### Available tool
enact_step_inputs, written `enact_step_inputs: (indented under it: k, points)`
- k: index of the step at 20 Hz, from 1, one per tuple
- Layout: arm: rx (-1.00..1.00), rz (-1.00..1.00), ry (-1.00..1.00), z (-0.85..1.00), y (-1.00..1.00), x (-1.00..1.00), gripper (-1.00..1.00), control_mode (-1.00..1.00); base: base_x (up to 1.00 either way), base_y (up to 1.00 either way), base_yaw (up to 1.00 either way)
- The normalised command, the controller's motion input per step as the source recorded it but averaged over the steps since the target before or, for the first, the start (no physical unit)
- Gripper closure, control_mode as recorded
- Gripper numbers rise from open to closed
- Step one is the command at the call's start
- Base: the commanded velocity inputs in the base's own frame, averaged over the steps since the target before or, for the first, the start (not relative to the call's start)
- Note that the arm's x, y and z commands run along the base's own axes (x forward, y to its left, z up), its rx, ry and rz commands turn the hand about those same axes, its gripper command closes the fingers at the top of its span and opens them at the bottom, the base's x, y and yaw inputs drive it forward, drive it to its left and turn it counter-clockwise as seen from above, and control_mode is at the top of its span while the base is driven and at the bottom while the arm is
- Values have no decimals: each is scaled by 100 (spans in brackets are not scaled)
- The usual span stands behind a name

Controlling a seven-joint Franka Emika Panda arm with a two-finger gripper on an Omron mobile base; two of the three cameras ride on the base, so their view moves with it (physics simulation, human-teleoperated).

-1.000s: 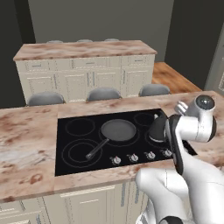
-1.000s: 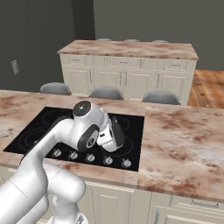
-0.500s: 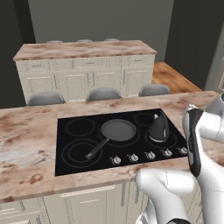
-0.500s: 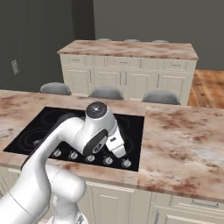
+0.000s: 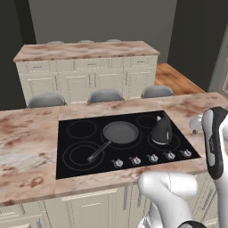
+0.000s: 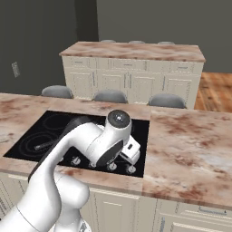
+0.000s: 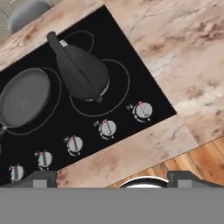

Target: Pick the kettle from the counter and place it on a stove burner. Then turn the burner on.

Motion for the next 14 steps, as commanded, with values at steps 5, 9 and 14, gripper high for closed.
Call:
enact_step_inputs:
  k: [5,9,14]
  points:
    - [-23,41,9,-3,0,0,-100,-100,0,0,0]
    - [-26,9,13,-16,0,0,-100,-100,0,0,0]
    - [-9,0,1,-40,-11,-4,-100,-100,0,0,0]
